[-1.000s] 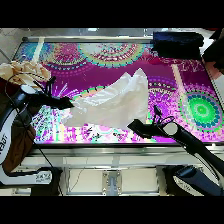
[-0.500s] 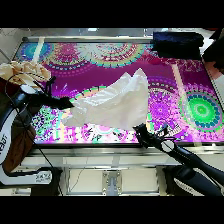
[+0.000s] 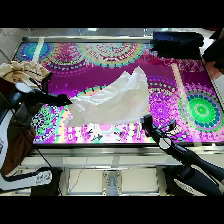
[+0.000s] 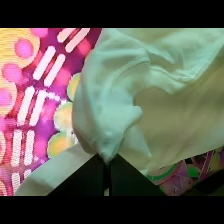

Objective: Fold the shirts.

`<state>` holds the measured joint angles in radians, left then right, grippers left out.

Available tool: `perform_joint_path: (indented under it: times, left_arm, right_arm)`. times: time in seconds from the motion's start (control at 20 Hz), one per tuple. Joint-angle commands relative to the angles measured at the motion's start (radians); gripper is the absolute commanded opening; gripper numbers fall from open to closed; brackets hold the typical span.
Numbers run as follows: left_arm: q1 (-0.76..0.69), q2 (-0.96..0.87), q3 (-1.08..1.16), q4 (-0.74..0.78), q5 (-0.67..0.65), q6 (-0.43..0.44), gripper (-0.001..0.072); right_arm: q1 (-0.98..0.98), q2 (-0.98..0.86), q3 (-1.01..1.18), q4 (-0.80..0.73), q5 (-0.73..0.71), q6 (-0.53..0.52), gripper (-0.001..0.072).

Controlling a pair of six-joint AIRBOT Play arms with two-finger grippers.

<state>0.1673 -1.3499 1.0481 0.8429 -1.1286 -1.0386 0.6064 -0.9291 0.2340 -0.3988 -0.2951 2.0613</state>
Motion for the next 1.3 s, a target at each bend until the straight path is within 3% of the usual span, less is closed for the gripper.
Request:
perform_joint_path:
  times: [0.0, 0.1, 0.25, 0.4, 0.5, 0.65, 0.8, 0.9, 1.0, 1.1, 1.25]
  left_arm:
    - [0.067, 0.180, 0.014, -0.005, -0.079, 0.000, 0.0009]
    - [0.169, 0.351, 0.014, -0.006, -0.150, -0.001, 0.0009]
    - [0.367, 0.633, 0.014, -0.006, -0.165, -0.009, 0.0009]
    - [0.521, 0.831, 0.052, -0.006, -0.156, -0.061, 0.0008]
    - [0.526, 0.851, 0.166, -0.006, -0.154, -0.080, 0.0008]
    - [0.473, 0.740, 0.377, -0.007, -0.137, -0.137, 0.0007]
    - [0.341, 0.515, 0.436, -0.046, -0.222, -0.167, 0.0006]
    - [0.192, 0.333, 0.436, 0.017, -0.238, -0.186, 0.0006]
    - [0.060, 0.144, 0.436, 0.141, -0.233, -0.217, 0.0007]
    - [-0.013, -0.037, 0.436, 0.239, -0.201, -0.266, 0.0007]
    - [-0.035, -0.236, 0.436, 0.245, -0.031, -0.319, 0.0007]
  right_arm:
    - [-0.013, 0.156, 0.072, -0.085, -0.158, -0.231, 0.0010]
    - [-0.035, 0.348, 0.086, -0.045, -0.100, -0.545, 0.0010]
    - [-0.042, 0.653, 0.096, 0.108, 0.011, -0.929, 0.0010]
    - [-0.042, 0.884, 0.225, 0.141, 0.062, -1.164, 0.0008]
    - [-0.042, 0.899, 0.368, 0.165, 0.048, -1.320, 0.0008]
    - [-0.042, 0.771, 0.531, 0.360, 0.011, -1.629, 0.0008]
    - [-0.042, 0.548, 0.626, 0.724, -0.254, -2.053, 0.0008]
    - [-0.056, 0.374, 0.674, 0.823, -0.371, -2.285, 0.0008]
    - [-0.139, 0.174, 0.726, 0.870, -0.332, -2.360, 0.0008]
    - [-0.278, -0.034, 0.779, 0.996, -0.173, -2.367, 0.0009]
    - [-0.414, -0.303, 0.853, 1.157, 0.034, -2.366, 0.0010]
